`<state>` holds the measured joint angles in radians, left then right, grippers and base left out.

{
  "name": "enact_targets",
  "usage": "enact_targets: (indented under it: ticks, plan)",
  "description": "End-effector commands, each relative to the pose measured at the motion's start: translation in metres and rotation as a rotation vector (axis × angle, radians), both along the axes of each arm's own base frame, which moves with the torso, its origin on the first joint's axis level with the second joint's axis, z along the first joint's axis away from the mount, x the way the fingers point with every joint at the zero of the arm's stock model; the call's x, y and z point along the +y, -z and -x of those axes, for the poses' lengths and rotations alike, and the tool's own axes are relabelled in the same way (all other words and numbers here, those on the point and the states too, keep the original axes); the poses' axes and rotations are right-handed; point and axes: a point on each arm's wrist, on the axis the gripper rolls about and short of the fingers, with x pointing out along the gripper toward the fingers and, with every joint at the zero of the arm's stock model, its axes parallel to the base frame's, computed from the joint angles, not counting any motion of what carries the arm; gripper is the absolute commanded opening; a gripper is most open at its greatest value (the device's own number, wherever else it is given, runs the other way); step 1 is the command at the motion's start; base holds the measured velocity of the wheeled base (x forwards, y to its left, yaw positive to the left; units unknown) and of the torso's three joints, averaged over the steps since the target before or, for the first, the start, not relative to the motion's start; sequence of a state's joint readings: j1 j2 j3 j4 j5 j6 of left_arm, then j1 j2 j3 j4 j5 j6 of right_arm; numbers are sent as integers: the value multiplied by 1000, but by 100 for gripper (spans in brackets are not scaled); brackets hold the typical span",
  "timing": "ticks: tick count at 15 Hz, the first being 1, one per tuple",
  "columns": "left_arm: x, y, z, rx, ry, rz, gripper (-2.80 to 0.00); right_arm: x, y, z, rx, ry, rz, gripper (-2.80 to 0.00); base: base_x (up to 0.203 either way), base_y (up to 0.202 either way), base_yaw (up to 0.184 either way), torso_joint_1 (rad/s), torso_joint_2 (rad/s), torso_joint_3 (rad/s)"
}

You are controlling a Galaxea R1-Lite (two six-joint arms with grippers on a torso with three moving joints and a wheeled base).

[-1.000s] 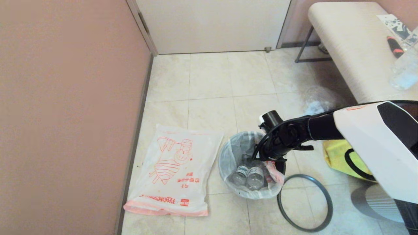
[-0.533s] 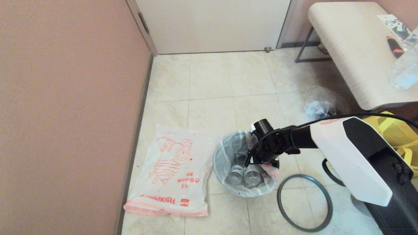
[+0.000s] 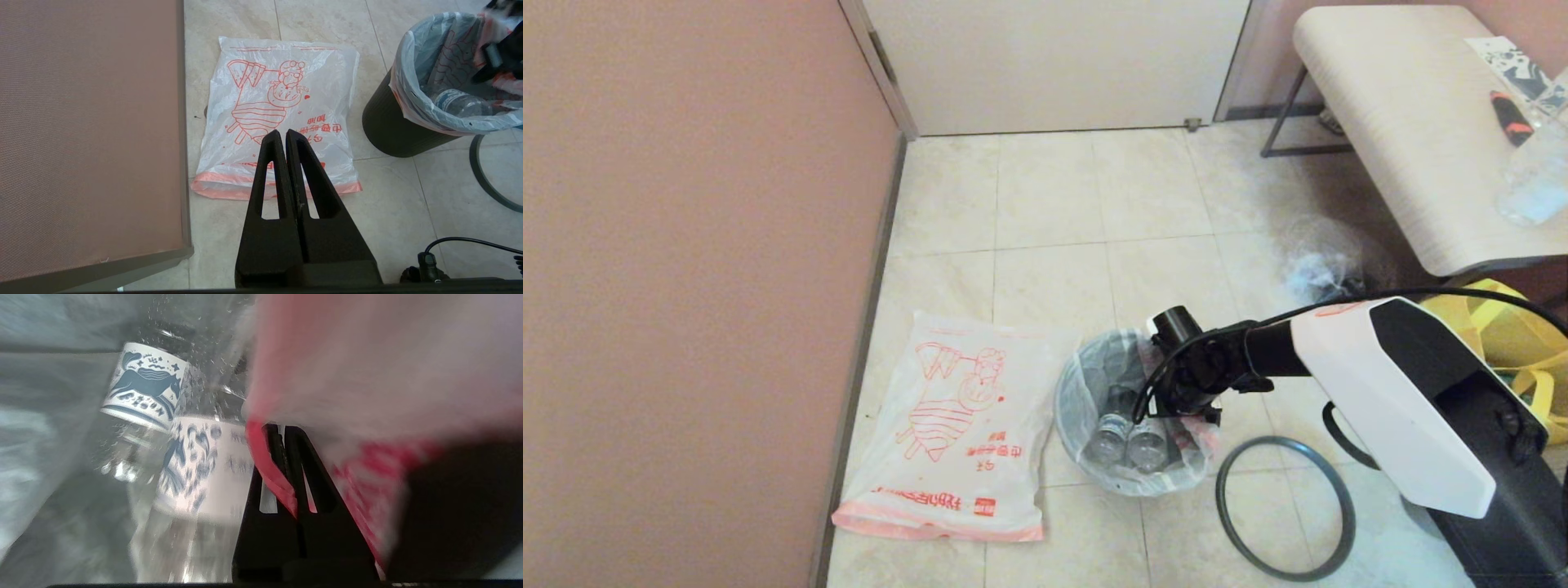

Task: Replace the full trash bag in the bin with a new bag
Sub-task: Place the trash bag on the floor

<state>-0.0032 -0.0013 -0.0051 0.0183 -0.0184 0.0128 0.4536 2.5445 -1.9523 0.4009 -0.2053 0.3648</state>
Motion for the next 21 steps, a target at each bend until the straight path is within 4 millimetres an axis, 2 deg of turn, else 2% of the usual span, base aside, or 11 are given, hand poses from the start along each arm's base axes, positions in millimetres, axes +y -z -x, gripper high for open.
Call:
enact_targets:
  ticks: [1, 3, 5, 8, 12, 17, 21]
  plan:
    - [0, 0, 0, 1, 0, 0, -280, -3, -42, 11, -41, 22, -41, -280, 0, 0, 0, 0, 0, 0]
    - [0, 0, 0, 2, 0, 0, -280, -3, -72, 25, -57, 34, -87, -280, 0, 0, 0, 0, 0, 0]
    - [0, 0, 0, 2, 0, 0, -280, -4, -86, 37, -53, 41, -121, -280, 0, 0, 0, 0, 0, 0]
    - [0, 0, 0, 0, 0, 0, -280, -13, -92, 38, -33, 89, -136, -280, 0, 0, 0, 0, 0, 0]
    - [0, 0, 0, 0, 1, 1, -280, -8, -94, 42, -25, 89, -145, -280, 0, 0, 0, 0, 0, 0]
    - [0, 0, 0, 1, 0, 0, -280, -16, -97, 43, -15, 106, -135, -280, 0, 0, 0, 0, 0, 0]
    - [0, 0, 0, 1, 0, 0, -280, -15, -83, 53, 55, 106, -91, -280, 0, 0, 0, 0, 0, 0]
